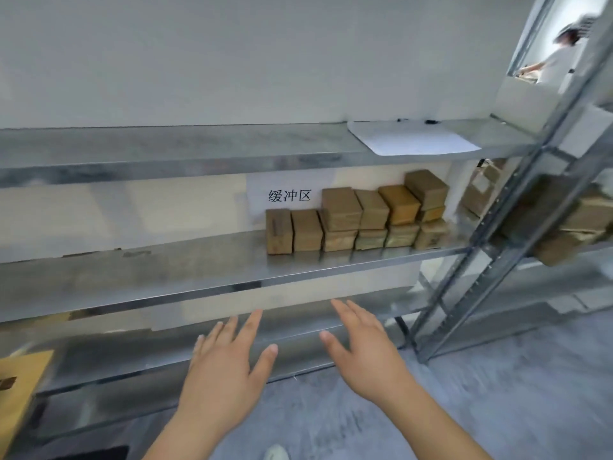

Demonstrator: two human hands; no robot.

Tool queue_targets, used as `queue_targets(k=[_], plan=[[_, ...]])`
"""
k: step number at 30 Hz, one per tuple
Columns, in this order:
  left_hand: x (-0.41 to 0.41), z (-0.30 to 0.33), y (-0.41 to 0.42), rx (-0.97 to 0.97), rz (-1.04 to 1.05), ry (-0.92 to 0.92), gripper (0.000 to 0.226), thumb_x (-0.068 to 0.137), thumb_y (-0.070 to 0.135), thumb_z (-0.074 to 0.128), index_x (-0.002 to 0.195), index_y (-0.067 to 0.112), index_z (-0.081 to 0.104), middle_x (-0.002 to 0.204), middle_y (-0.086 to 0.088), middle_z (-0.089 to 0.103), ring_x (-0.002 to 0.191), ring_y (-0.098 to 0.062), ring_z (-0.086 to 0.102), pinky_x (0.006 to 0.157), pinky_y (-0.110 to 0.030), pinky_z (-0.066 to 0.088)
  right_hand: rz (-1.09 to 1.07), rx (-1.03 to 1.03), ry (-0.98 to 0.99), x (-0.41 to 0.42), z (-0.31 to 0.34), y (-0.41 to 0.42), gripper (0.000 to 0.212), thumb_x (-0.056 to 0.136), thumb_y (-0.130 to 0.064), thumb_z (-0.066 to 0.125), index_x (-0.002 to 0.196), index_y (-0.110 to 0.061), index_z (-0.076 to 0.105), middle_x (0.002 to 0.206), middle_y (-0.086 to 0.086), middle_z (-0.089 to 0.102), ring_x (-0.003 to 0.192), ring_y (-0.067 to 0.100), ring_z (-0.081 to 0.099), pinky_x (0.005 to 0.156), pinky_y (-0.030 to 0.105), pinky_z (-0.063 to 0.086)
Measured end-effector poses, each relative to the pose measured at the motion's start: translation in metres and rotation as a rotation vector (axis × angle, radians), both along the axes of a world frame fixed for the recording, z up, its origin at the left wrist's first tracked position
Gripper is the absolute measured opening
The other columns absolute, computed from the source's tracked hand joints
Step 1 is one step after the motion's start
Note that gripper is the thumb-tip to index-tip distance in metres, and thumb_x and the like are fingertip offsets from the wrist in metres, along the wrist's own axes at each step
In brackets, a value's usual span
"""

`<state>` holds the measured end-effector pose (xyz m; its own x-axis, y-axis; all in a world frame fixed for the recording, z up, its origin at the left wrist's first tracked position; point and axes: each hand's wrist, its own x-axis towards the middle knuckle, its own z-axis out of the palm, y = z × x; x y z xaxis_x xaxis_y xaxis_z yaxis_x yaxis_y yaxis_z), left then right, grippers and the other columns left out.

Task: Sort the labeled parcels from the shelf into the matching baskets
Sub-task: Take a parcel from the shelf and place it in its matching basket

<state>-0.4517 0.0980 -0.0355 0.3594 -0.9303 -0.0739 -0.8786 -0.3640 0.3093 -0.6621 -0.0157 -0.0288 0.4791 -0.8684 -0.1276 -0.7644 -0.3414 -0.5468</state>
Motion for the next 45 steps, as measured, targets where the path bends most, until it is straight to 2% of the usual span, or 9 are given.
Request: queue_targets(k=[8,18,23,28,34,37,39,42,45], plan=[[0.021,-0.009,-0.152,0.009,-0.114,0.048,0.093,0.074,0.087,-0.004,0.157,0.045,-0.002,0.163,-0.004,0.030,0.150,-0.023,0.026,0.122,-0.043,0.020,-0.128,0.050,-0.015,0.004,-0.004,-0.118,0.067,0.100,-0.063,0.042,0.160,-0.042,0.021,0.169,-0.009,0.019,0.157,0.013,0.009,0.127,0.037,0.017],[0.028,-0.013,-0.305,0.052,-0.188,0.015,0.079,0.086,0.077,0.009,0.157,0.044,-0.002,0.162,-0.014,0.030,0.149,-0.032,0.027,0.122,-0.050,0.020,-0.189,0.057,0.025,0.017,-0.004,-0.244,0.067,0.101,-0.061,0.044,0.160,-0.036,0.024,0.167,-0.008,0.026,0.155,0.016,0.015,0.125,0.038,0.021],[0.014,-0.018,-0.376,0.040,-0.168,-0.008,0.068,0.095,0.070,0.021,0.157,0.044,0.005,0.142,-0.017,0.052,0.131,-0.041,0.045,0.113,-0.053,0.033,-0.162,-0.052,0.097,0.031,-0.017,-0.334,0.065,0.100,-0.061,0.042,0.157,-0.031,0.031,0.161,0.002,0.038,0.149,0.026,0.028,0.120,0.053,0.027],[0.005,-0.042,-0.438,0.006,-0.039,-0.030,0.063,0.098,0.059,0.031,0.157,0.043,0.016,0.154,-0.014,0.040,0.142,-0.040,0.033,0.116,-0.054,0.028,-0.045,-0.116,0.291,0.055,-0.033,-0.408,0.066,0.101,-0.061,0.032,0.160,-0.036,0.017,0.170,0.003,0.018,0.156,0.031,0.013,0.118,0.070,0.008],[-0.006,-0.054,-0.493,0.051,0.068,-0.024,0.052,0.099,0.057,0.018,0.113,0.035,0.063,0.116,-0.005,0.070,0.113,-0.033,0.059,0.102,-0.048,0.040,0.105,-0.128,0.264,0.069,-0.049,-0.448,0.042,0.104,-0.051,0.031,0.130,-0.031,0.057,0.137,0.006,0.061,0.132,0.035,0.049,0.114,0.052,0.033],[-0.017,-0.060,-0.501,0.016,0.058,0.024,0.063,0.094,0.055,0.007,0.113,0.033,0.063,0.110,-0.006,0.071,0.105,-0.033,0.062,0.096,-0.049,0.046,0.121,-0.177,0.220,0.067,-0.049,-0.450,0.029,0.105,-0.043,0.038,0.110,-0.026,0.061,0.116,0.006,0.067,0.113,0.031,0.060,0.088,0.038,0.041],[-0.021,-0.064,-0.502,-0.110,0.062,0.060,0.052,0.099,0.045,0.019,0.116,0.027,0.065,0.110,-0.008,0.070,0.102,-0.033,0.063,0.090,-0.047,0.049,0.087,-0.162,0.133,0.067,-0.048,-0.452,0.020,0.104,-0.038,0.042,0.094,-0.026,0.054,0.093,0.002,0.061,0.095,0.029,0.061,0.073,0.033,0.033],[-0.030,-0.066,-0.494,-0.286,0.051,0.019,0.033,0.099,0.027,0.036,0.094,0.020,0.067,0.085,-0.007,0.068,0.078,-0.032,0.064,0.069,-0.037,0.048,0.054,-0.164,-0.020,0.067,-0.046,-0.447,0.020,0.101,-0.033,0.048,0.084,-0.025,0.045,0.076,-0.006,0.043,0.075,0.021,0.048,0.068,0.030,0.030],[-0.033,-0.058,-0.469,-0.375,0.153,-0.007,0.022,0.092,0.034,0.042,0.091,0.020,0.057,0.071,-0.001,0.060,0.061,-0.028,0.058,0.056,-0.033,0.037,0.079,-0.210,-0.091,0.066,-0.039,-0.435,0.017,0.099,-0.033,0.053,0.087,-0.022,0.053,0.080,-0.001,0.055,0.077,0.023,0.055,0.068,0.030,0.031]])
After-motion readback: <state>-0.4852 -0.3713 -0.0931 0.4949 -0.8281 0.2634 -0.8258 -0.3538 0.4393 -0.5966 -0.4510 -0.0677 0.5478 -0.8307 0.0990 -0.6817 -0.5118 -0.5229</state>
